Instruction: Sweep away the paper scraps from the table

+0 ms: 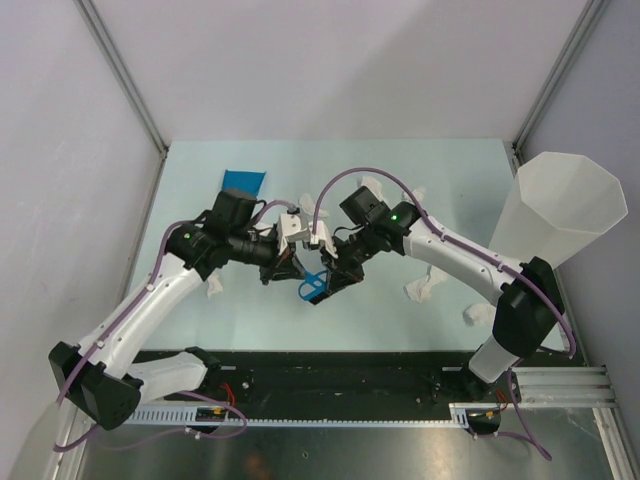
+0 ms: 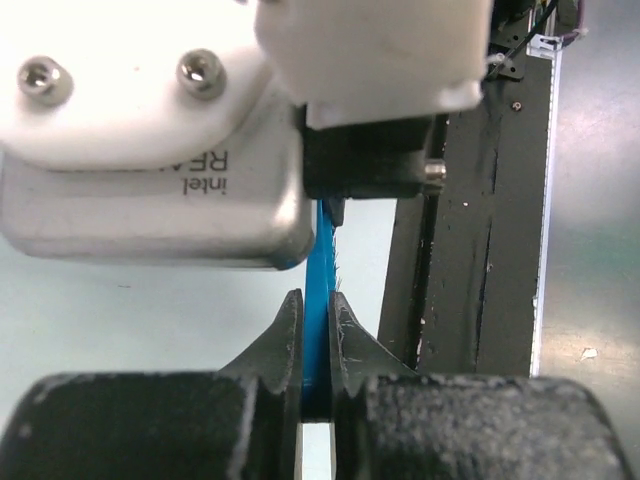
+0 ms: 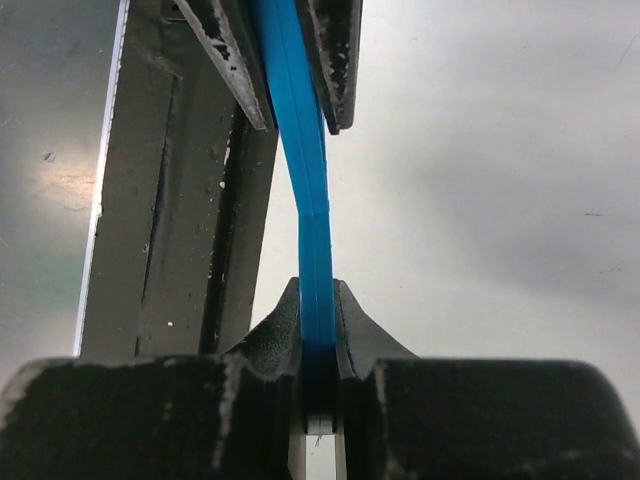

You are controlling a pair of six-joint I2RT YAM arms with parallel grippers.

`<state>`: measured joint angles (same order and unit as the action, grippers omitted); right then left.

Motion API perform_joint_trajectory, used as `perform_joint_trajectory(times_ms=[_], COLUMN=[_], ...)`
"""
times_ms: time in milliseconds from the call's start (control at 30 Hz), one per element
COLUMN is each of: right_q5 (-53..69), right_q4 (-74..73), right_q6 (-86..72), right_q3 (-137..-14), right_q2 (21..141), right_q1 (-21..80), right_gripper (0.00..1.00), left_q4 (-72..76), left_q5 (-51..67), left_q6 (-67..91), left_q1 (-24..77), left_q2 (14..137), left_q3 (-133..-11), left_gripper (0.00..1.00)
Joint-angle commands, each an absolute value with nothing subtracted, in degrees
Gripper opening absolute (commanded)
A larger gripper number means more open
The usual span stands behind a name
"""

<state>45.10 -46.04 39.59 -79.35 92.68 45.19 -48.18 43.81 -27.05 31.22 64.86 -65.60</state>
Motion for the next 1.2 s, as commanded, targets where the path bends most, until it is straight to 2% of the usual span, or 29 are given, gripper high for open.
perform_joint_trajectory(times_ms=[0, 33, 100, 133, 167, 267, 400, 433, 567, 700, 867, 967, 1167], right_q5=[43.7, 41.9, 40.4, 37.5, 36.1, 34.2, 22.6, 17.8, 7.8, 5.8, 5.5, 6.6, 0.1], right_q4=[-41.5, -39.3, -36.4, -34.3, -29.6, -17.1, -0.5, 6.3, 17.1, 16.7, 12.0, 8.4, 2.2], right_q6=[36.5, 35.3, 32.5, 28.0, 25.6, 12.3, -7.4, -11.5, -24.1, -25.4, -20.9, -17.2, -9.1], right_q3=[-82.4, -82.4, -82.4, -82.4, -82.3, -81.7, -81.7, -81.8, -83.4, -88.0, -88.9, -88.7, -84.9], right_q2=[92.5, 92.4, 92.4, 92.5, 92.5, 93.1, 97.3, 98.5, 107.7, 114.1, 115.2, 114.3, 108.8], right_q1=[45.0, 44.7, 43.9, 43.3, 42.7, 38.5, 36.9, 37.5, 40.8, 42.8, 44.2, 44.9, 47.8], right_gripper=[0.00, 0.07, 0.30, 0.43, 0.61, 0.94, 1.00, 1.00, 0.94, 0.91, 0.91, 0.90, 0.91], left_q4=[-49.7, -49.6, -49.1, -48.2, -47.6, -43.3, -36.8, -35.3, -25.3, -15.8, -2.6, 1.5, 3.5], left_q5=[45.3, 44.4, 41.3, 39.4, 37.3, 25.0, 15.6, 12.3, 3.6, 0.1, -8.0, -12.6, -23.3], left_q6=[-26.6, -26.1, -23.7, -22.7, -22.2, -21.7, -22.0, -22.0, -21.3, -18.8, -19.6, -23.4, -25.7], left_q1=[31.6, 31.0, 29.5, 28.4, 25.9, 20.1, 10.5, 8.1, 4.8, 4.6, 6.1, 9.5, 10.5], left_q2=[63.9, 63.7, 62.8, 62.4, 61.2, 58.6, 56.1, 55.7, 55.9, 59.1, 67.6, 76.2, 92.4], left_q3=[-65.7, -66.1, -67.1, -67.3, -67.6, -66.0, -65.6, -65.5, -61.7, -59.2, -59.1, -62.8, -73.8], left_gripper=[0.00, 0.00, 0.00, 0.00, 0.00, 0.00, 0.00, 0.00, 0.00, 0.00, 0.00, 0.00, 0.00])
